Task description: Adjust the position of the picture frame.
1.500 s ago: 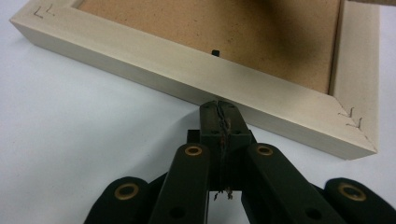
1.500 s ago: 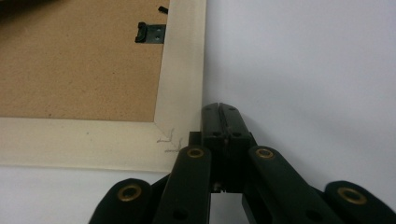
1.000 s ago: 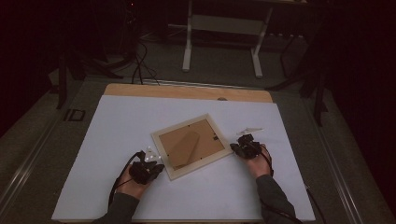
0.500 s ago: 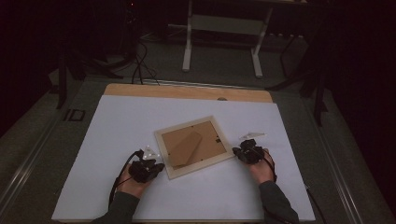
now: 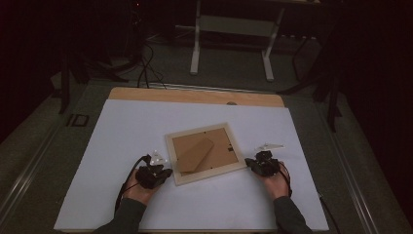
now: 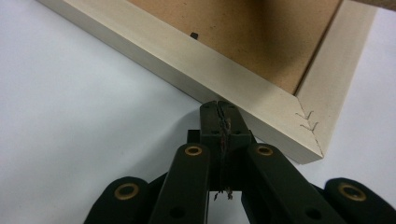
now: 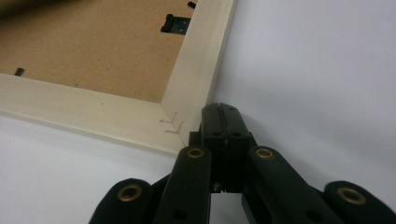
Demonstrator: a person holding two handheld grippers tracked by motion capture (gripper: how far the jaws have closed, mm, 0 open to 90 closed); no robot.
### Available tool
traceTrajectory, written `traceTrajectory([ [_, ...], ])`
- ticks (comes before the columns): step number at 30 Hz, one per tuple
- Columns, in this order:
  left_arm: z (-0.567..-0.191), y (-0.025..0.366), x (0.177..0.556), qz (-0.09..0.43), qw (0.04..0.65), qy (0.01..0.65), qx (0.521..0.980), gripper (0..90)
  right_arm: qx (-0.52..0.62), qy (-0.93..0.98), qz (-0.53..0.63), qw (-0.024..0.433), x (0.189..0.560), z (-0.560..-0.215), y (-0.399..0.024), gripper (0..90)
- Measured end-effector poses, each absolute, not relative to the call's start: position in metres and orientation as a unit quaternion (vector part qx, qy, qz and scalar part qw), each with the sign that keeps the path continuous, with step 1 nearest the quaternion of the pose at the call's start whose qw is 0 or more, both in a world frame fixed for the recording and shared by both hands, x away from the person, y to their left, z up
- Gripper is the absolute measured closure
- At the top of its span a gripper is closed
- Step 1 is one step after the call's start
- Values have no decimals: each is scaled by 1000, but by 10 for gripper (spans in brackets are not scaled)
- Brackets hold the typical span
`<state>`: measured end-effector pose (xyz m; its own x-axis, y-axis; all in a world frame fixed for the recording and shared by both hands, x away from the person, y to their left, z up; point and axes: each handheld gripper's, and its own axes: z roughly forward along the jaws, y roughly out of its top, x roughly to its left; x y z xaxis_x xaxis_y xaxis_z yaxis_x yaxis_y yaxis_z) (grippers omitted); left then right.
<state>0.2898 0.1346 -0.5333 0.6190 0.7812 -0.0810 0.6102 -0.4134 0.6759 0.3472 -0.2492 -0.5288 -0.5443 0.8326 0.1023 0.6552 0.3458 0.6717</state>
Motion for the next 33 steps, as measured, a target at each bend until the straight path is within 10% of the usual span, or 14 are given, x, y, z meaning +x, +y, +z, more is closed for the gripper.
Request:
traceTrajectory([
  [33,-535,142,296,154,340,431,821,900,434,824,336,141,323,-529,-243,900],
])
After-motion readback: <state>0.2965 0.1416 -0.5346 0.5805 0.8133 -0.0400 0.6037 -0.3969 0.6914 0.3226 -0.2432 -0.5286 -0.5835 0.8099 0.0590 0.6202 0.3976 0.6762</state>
